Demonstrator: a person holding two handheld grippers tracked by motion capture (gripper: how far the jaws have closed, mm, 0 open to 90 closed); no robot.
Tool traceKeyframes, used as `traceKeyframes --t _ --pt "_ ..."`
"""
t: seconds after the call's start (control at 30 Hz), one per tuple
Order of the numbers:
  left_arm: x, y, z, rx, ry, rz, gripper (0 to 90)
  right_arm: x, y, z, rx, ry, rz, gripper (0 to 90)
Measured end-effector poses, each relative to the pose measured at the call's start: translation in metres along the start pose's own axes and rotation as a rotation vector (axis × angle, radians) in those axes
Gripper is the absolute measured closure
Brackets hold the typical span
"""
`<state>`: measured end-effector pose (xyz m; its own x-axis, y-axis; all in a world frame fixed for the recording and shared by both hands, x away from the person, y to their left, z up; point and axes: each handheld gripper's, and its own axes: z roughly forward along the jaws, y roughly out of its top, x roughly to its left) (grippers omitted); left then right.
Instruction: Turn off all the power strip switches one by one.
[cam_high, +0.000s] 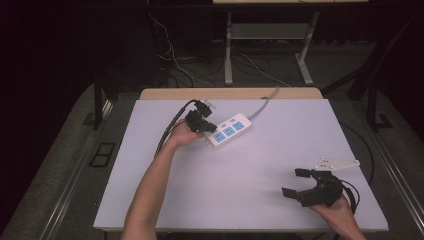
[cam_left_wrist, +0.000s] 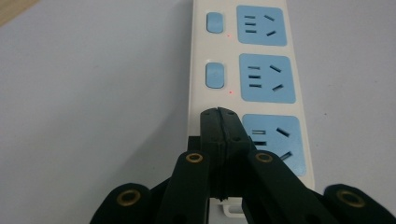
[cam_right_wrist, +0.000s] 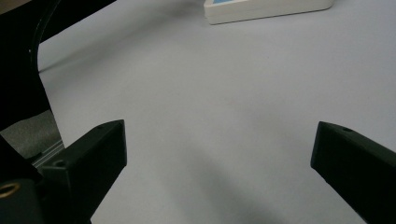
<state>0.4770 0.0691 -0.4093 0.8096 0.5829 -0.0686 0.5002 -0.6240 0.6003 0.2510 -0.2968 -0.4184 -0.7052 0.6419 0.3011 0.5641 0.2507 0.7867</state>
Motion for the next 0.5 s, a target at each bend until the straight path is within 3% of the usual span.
traceKeyframes --t 0.23,0.4,0.5 --pt "0.0013 -0.0018 -0.0003 -0.007 -0.006 -0.005 89.3 0.0004 0.0001 -0.0001 0.000 0.001 -0.002 3.5" --pt "0.0055 -0.0035 0.0002 -0.019 -0.036 -0.052 89.5 0.0003 0.0001 -0.0003 0.000 0.000 -0.002 3.5" --pt "0.0071 -0.0044 0.0013 -0.018 -0.046 -0.060 89.7 -0.0003 0.0006 0.0002 0.006 -0.007 -0.005 3.4"
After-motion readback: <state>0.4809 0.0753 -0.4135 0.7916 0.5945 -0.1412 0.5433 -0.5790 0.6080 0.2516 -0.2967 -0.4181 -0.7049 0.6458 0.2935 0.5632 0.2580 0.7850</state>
